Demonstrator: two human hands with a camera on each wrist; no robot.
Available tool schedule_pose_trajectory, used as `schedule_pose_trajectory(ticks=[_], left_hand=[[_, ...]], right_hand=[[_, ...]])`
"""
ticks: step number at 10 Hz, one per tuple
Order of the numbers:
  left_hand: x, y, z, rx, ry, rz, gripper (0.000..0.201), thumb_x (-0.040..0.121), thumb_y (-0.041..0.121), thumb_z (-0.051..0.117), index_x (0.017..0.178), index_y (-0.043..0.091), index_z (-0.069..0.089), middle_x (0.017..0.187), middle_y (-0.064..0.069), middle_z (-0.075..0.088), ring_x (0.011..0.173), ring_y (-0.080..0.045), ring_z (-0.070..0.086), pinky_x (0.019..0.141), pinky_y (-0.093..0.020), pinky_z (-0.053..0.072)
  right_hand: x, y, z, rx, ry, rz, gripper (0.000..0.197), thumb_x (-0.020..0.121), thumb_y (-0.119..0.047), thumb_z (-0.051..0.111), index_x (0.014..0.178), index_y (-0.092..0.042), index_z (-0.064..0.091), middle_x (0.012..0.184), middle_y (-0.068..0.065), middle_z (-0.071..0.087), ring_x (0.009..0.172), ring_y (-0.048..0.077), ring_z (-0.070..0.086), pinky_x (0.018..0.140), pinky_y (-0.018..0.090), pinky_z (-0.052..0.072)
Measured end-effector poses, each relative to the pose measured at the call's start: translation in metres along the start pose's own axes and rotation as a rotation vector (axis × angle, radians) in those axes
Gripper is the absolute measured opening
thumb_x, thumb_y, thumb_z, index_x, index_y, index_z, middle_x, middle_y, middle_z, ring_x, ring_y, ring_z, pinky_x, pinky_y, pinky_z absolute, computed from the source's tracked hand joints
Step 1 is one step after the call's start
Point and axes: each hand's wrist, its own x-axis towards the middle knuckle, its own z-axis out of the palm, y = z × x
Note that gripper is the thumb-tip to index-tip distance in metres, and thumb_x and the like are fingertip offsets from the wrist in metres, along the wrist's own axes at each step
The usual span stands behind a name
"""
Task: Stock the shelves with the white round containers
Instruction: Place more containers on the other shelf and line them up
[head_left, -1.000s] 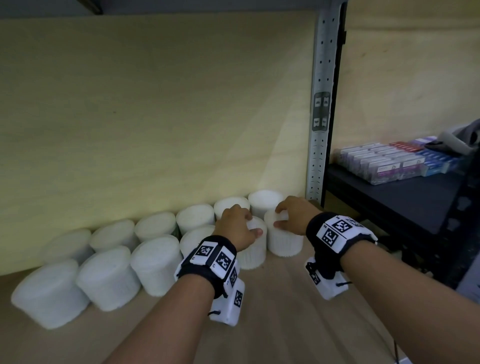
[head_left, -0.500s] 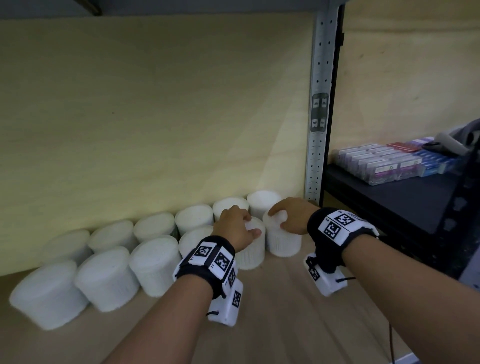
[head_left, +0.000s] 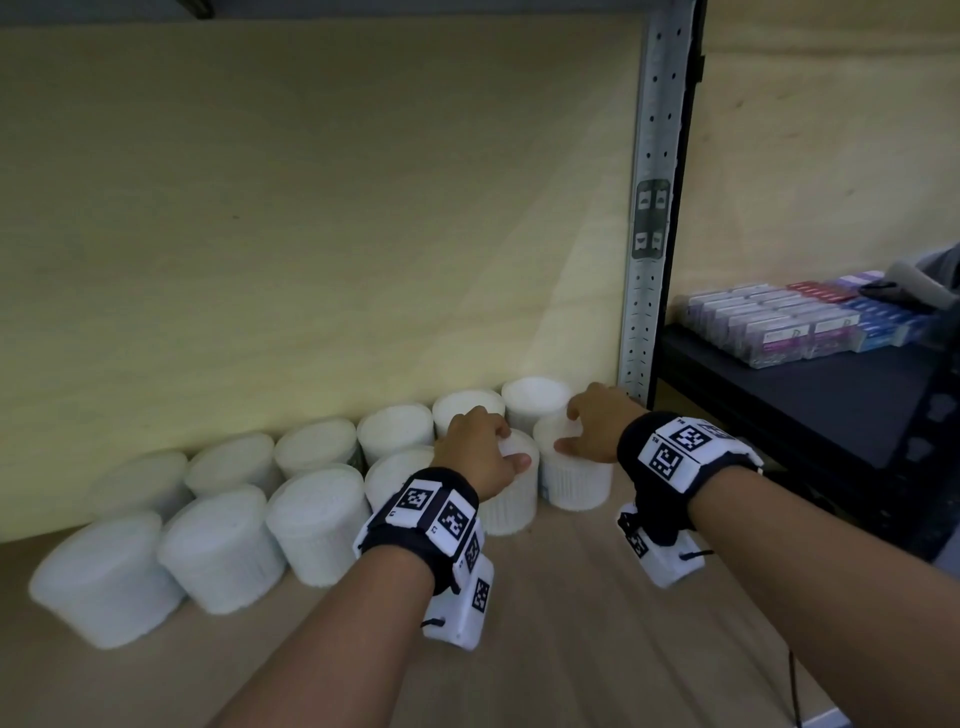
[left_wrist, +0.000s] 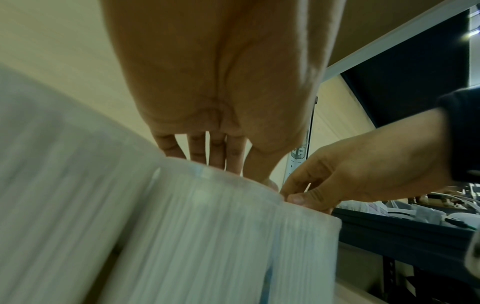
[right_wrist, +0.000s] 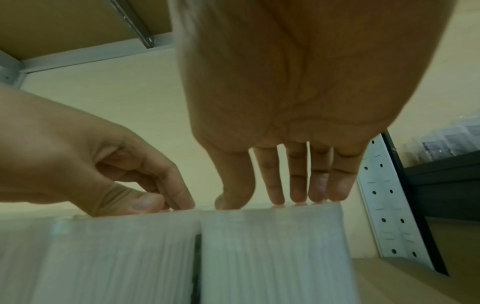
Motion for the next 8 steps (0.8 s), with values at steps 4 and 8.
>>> schedule_pose_trajectory(ticks=[4, 8], left_hand=[[0.0018, -0.0027, 0.0007, 0.006, -0.005, 0.013, 0.048, 0.083, 0.038, 0.068, 0.123, 0.014, 0.056, 0.129, -0.003, 0.053, 0.122, -0.021, 0.049, 0.105, -0.039, 0.041], [0.0013, -0.0022, 0.0011, 0.013, -0.008, 0.020, 0.048, 0.084, 0.037, 0.067, 0.124, 0.014, 0.056, 0.128, -0.004, 0.051, 0.122, -0.022, 0.048, 0.104, -0.037, 0.041]], right_hand=[[0.0023, 0.0011, -0.0046, 0.075, -0.060, -0.062, 0.045, 0.094, -0.025, 0.051, 0.139, -0.022, 0.046, 0.147, 0.006, 0.035, 0.134, 0.027, 0.039, 0.109, 0.034, 0.038], [0.0014, -0.0062, 0.0022, -0.004, -0.002, 0.023, 0.061, 0.089, -0.052, 0.054, 0.133, -0.010, 0.047, 0.136, 0.014, 0.042, 0.127, 0.030, 0.041, 0.103, 0.038, 0.040]])
